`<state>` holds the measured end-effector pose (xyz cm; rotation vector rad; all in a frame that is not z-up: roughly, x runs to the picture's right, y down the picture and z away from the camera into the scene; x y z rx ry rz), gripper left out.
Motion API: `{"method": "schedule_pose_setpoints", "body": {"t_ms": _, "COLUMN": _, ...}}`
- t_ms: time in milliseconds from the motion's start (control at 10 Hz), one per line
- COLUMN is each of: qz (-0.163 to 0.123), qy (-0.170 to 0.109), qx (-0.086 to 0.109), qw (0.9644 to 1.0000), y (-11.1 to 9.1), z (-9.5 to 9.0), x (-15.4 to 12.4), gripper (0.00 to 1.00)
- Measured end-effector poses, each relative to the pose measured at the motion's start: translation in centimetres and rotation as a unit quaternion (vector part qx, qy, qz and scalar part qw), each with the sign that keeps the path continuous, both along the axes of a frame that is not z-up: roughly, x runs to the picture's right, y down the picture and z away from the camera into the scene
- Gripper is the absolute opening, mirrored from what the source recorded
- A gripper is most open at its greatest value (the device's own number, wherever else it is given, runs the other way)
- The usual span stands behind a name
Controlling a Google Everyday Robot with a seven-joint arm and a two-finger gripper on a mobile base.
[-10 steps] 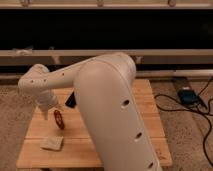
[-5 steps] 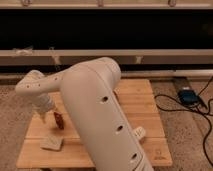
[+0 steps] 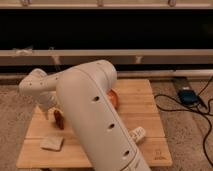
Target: Place the pepper in the ceramic cup
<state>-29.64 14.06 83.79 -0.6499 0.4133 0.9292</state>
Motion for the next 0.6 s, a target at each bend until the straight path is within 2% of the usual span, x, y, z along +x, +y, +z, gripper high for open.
{"method": "schedule_pose_setpoints", "body": {"t_ms": 300, "qz": 0.015, "qy": 0.002, "qx": -0.017, "qw": 0.9997, "y": -0.1, "z": 1.4, "x": 0.3, "gripper": 0.65}}
{"method": "schedule_pose_setpoints", "body": {"t_ms": 600, "qz": 0.003, "qy": -0.007, "qx": -0.033, "qw": 0.9994, "y": 0.9, "z": 1.8, "x": -0.3, "gripper": 0.65}}
